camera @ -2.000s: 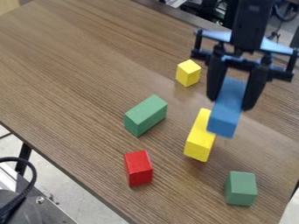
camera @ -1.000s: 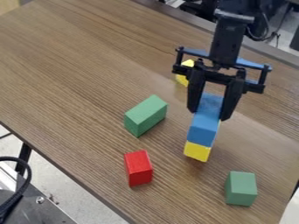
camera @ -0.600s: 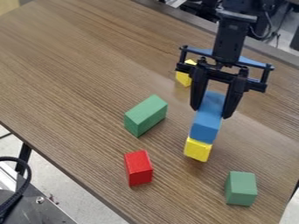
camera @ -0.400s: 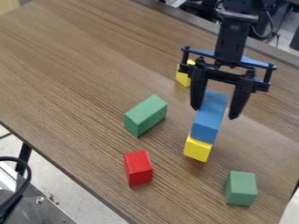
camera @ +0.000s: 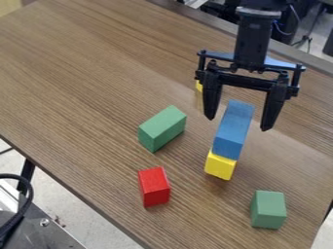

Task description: Put the blue rectangular block on top of the yellow block

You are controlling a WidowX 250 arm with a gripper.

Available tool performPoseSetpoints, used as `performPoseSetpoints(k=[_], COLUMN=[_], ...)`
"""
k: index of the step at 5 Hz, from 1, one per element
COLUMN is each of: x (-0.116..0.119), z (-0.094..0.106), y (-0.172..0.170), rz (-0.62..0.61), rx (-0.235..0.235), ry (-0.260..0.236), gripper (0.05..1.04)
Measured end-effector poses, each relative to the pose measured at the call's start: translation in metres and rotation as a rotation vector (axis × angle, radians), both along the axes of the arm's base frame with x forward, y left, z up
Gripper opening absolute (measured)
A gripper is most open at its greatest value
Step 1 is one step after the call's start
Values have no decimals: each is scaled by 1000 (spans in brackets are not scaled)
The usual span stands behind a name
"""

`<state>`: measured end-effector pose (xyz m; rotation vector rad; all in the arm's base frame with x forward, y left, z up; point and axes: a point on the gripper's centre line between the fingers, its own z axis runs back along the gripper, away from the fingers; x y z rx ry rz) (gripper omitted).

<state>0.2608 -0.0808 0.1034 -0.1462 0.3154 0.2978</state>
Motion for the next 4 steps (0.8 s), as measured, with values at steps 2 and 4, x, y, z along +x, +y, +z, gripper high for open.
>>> performPoseSetpoints(k=[2,4], x=[-3,-8], z=[18,19], y=[7,35], rz=[-11,12], rx=[17,104], ry=[-102,-175], gripper=[1000,1000])
